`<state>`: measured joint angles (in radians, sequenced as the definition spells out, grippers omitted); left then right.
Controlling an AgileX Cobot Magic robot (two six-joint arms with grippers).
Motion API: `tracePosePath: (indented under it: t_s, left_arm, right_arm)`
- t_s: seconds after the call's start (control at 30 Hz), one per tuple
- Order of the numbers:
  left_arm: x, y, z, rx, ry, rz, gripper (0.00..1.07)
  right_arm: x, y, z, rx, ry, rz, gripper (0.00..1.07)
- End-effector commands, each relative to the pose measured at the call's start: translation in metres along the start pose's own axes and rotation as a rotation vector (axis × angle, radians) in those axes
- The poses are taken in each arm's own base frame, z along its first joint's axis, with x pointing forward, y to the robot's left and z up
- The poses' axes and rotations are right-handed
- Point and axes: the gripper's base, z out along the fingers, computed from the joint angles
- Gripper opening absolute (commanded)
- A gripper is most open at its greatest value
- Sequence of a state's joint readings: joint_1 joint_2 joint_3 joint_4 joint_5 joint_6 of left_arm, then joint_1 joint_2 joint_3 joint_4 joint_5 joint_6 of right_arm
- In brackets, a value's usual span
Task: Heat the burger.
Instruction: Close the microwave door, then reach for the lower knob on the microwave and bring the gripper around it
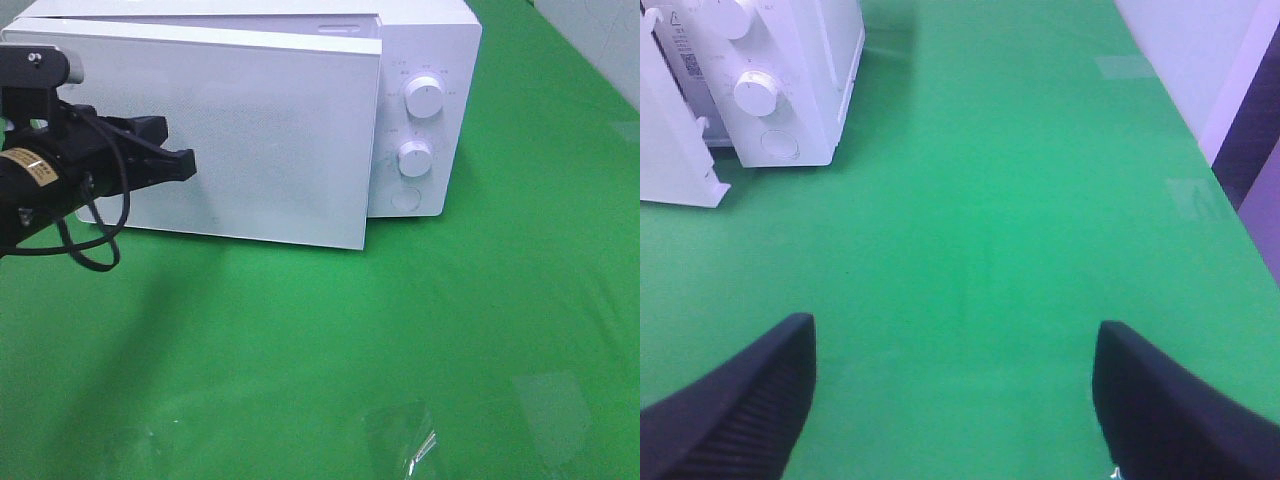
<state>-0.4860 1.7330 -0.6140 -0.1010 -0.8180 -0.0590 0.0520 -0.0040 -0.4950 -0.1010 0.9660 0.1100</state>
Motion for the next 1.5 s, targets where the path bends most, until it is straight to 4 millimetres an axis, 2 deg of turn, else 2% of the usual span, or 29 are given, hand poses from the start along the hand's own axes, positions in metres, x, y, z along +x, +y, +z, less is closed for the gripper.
tracePosePath:
  t_s: [0.03, 0.27, 0.33, 0.43, 0.63, 0.7, 0.9, 1.17, 1.2, 1.3, 1.37, 1.47, 1.5]
  left_arm:
    - [-0.006, -0.011, 0.016, -0.003, -0.022, -0.025, 0.00]
    - [-0.008, -0.022, 0.036, -0.010, -0.008, -0.039, 0.00]
    - [-0.013, -0.027, 0.051, -0.018, -0.015, -0.051, 0.00]
    - [-0.014, -0.029, 0.053, -0.015, -0.015, -0.053, 0.00]
    - [-0.020, -0.039, 0.071, 0.002, -0.040, -0.062, 0.00]
    - [-0.023, -0.044, 0.083, 0.011, -0.040, -0.068, 0.00]
    - [-0.025, -0.044, 0.094, -0.011, -0.055, -0.097, 0.00]
    - [-0.024, -0.046, 0.095, -0.013, -0.007, -0.052, 0.00]
    - [-0.023, -0.053, 0.090, 0.010, 0.052, -0.052, 0.00]
    - [-0.024, -0.056, 0.087, 0.019, 0.066, -0.045, 0.00]
    - [-0.026, -0.064, 0.073, 0.051, 0.127, -0.027, 0.00]
    - [-0.026, -0.064, 0.065, 0.059, 0.178, -0.028, 0.00]
    - [-0.025, -0.063, 0.057, 0.067, 0.227, -0.028, 0.01]
  right_arm:
    - [0.002, 0.000, -0.003, 0.002, -0.030, 0.001, 0.73]
    - [0.002, 0.000, -0.003, 0.002, -0.030, 0.001, 0.73]
    - [0.002, 0.000, -0.003, 0.002, -0.030, 0.001, 0.73]
    - [0.002, 0.000, -0.003, 0.002, -0.030, 0.001, 0.73]
    - [0.002, 0.000, -0.003, 0.002, -0.030, 0.001, 0.73]
    - [0.002, 0.000, -0.003, 0.002, -0.030, 0.001, 0.73]
    - [0.002, 0.000, -0.003, 0.002, -0.030, 0.001, 0.73]
    - [0.002, 0.000, -0.003, 0.002, -0.030, 0.001, 0.73]
    - [0.002, 0.000, -0.003, 0.002, -0.030, 0.001, 0.73]
    - [0.002, 0.000, -0.003, 0.002, -0.030, 0.001, 0.73]
    - [0.002, 0.000, -0.003, 0.002, -0.030, 0.001, 0.73]
    - [0.002, 0.000, -0.003, 0.002, -0.030, 0.001, 0.73]
    - [0.002, 0.000, -0.003, 0.002, -0.030, 0.001, 0.73]
